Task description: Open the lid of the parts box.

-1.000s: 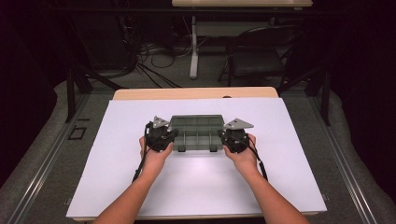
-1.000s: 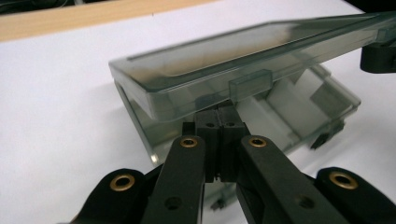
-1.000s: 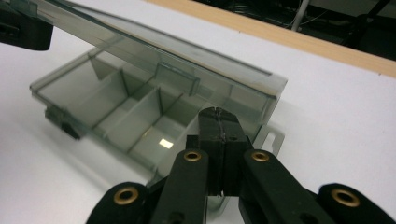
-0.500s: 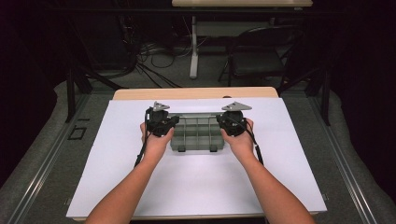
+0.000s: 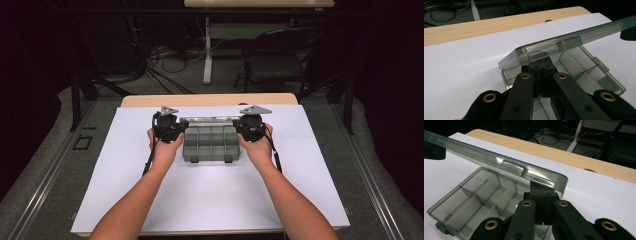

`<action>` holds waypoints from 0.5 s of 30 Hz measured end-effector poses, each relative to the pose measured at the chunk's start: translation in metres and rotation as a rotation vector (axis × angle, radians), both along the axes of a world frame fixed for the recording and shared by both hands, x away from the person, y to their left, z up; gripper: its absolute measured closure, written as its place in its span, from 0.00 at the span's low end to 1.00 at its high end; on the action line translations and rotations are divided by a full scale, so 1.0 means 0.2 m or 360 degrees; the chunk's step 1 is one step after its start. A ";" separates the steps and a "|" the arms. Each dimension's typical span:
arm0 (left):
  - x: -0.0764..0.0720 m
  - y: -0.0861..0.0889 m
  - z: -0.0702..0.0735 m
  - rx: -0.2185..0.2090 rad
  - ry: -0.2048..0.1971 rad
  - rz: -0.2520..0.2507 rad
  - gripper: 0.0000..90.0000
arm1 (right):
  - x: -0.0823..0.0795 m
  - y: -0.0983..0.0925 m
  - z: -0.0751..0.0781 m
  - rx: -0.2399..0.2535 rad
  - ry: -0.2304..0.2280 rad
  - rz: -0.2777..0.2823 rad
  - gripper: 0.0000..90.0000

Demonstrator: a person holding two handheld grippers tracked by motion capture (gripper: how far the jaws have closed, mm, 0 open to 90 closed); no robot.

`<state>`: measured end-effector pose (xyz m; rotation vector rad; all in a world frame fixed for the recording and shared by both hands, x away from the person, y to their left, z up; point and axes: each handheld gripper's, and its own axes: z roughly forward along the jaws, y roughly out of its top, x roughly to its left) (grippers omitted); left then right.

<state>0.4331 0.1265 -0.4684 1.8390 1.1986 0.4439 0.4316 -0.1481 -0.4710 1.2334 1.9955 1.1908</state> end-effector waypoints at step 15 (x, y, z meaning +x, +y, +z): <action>0.04 0.00 0.02 0.0001 -0.0022 0.0026 1.00 | -0.07 -0.04 -0.01 -0.0045 -0.0070 0.0016 0.81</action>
